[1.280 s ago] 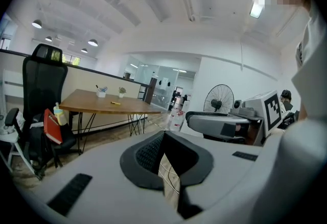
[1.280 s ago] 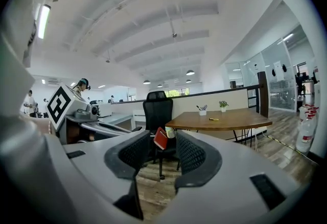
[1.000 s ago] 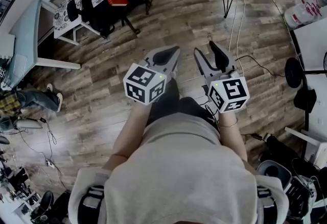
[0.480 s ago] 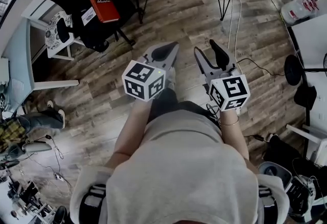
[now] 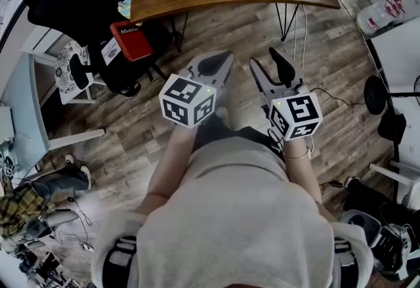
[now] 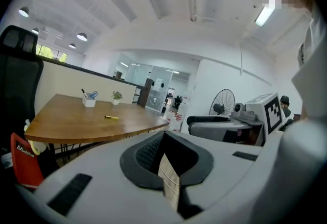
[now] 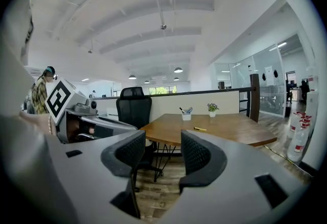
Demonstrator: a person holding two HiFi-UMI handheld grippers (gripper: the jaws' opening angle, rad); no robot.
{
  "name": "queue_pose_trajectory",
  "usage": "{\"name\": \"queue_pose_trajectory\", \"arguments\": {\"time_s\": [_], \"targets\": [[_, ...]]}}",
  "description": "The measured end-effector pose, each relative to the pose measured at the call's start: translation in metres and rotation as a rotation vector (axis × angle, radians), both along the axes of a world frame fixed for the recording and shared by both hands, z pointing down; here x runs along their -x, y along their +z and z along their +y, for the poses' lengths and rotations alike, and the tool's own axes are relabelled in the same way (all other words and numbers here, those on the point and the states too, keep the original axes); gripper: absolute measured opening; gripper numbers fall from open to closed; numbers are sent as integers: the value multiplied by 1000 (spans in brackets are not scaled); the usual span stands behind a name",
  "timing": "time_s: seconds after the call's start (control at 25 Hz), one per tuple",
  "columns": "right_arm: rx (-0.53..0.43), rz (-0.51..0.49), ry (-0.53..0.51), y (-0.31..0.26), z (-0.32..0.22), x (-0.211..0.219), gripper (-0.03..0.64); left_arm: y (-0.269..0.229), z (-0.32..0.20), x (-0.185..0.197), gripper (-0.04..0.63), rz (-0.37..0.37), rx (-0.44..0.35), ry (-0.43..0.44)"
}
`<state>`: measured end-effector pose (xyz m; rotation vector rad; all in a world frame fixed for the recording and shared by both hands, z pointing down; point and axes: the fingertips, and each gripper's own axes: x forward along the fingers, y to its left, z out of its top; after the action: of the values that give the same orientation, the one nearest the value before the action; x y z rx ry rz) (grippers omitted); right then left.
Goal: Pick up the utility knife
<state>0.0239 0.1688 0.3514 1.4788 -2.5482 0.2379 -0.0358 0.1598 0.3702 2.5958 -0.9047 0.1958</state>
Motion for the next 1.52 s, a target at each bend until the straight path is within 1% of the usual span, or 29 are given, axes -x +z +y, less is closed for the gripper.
{"name": "queue_pose_trajectory", "arguments": {"time_s": [0.12,0.2,0.32,0.56,0.72,0.8,0.88,1.0,1.28,1.52], "targets": [[-5,3,12,-2,-20,1,212,-2,-22,-3,14,2,-8,21],[-4,9,17,-2,-23,-1,212,-2,-28,-5,14,1,-7,28],[-12,12,50,-1,-29,-13,209,-1,-32,-7,14,4,-2,34],[-40,-11,31,-7,-65,-17,209,8,-55,-6,14,5,24,1],[-25,-17,-11,-2,-99,-12,207,5,-83,-4,14,-4,9,-25],[-15,-18,-37,2,-121,-8,206,9,-102,0,14,-5,17,-52],[-21,-15,-66,-1,-143,-5,206,13,-123,2,14,-7,28,-81],[-42,-3,-116,-9,-181,-6,206,8,-163,0,14,-1,16,-126],[-56,-19,-202,-24,-267,-24,206,-8,-247,-18,14,15,-8,-215],[-59,-8,-286,-27,-323,-38,206,-12,-302,-38,14,20,-17,-280]]}}
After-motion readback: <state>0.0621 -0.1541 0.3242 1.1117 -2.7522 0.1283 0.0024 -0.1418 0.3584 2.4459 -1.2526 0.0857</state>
